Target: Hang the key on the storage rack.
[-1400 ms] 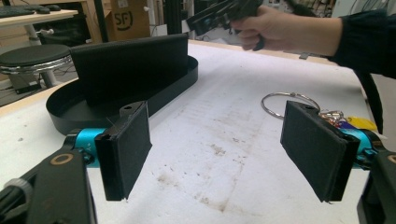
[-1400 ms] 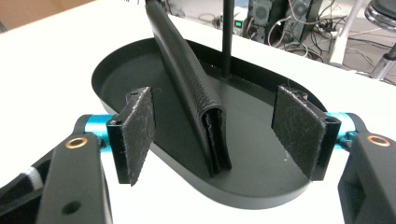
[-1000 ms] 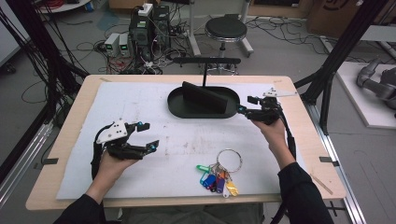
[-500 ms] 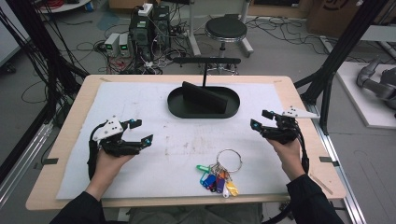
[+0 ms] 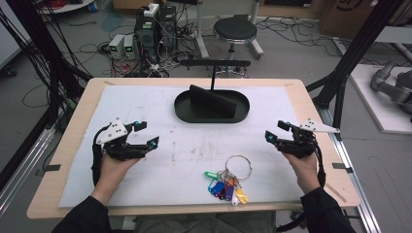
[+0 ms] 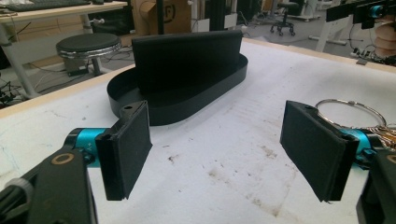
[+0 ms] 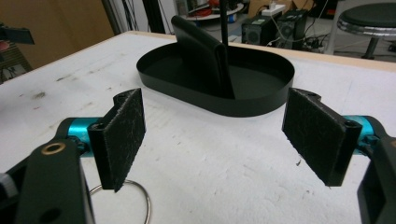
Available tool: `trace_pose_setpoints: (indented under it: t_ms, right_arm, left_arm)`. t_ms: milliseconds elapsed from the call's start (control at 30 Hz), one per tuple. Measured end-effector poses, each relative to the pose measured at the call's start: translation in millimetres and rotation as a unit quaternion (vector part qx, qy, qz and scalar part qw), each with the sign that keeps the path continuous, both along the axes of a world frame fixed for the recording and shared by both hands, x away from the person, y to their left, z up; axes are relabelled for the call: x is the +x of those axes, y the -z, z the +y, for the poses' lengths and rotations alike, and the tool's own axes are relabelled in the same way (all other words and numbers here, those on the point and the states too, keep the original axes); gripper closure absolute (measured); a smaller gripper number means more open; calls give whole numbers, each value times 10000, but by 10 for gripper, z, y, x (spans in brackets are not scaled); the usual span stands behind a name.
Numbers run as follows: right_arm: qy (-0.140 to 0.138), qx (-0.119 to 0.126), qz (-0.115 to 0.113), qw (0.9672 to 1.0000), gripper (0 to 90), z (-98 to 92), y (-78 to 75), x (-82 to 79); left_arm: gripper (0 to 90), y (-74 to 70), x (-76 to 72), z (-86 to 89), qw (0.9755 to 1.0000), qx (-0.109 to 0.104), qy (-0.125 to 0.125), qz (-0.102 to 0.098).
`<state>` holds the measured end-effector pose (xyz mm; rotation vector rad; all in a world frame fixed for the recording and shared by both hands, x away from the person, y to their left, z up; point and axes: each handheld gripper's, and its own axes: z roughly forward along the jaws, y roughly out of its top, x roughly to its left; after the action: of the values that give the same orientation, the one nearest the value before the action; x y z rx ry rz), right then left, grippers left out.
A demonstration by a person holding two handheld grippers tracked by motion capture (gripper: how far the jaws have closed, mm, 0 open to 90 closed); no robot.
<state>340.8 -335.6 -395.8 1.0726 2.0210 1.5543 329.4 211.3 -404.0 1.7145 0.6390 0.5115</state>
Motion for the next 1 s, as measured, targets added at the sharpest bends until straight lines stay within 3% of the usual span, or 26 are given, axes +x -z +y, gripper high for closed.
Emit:
trace_pose_setpoints:
  t_ms: [267,567,900,967,1000]
  right_arm:
    - [-137,-96,-10,9999,216,54,-22,-66]
    - [-326,-226,134,9991,214,92,112,-133]
    - [-579,-456,268,9969,214,235,190,-169]
    - [-650,-494,296,9962,220,267,207,-172]
    - [-648,-505,372,9959,277,290,233,-169]
  left_arm:
    - [245,-6,-8,9,10000,-3,-40,10]
    - [245,-39,-75,4,9999,45,-123,-55]
    - [245,-18,-47,31,9999,44,-146,-19]
    - [245,-10,-40,30,9999,60,-142,2]
    - [245,-6,-36,29,9999,67,-142,4]
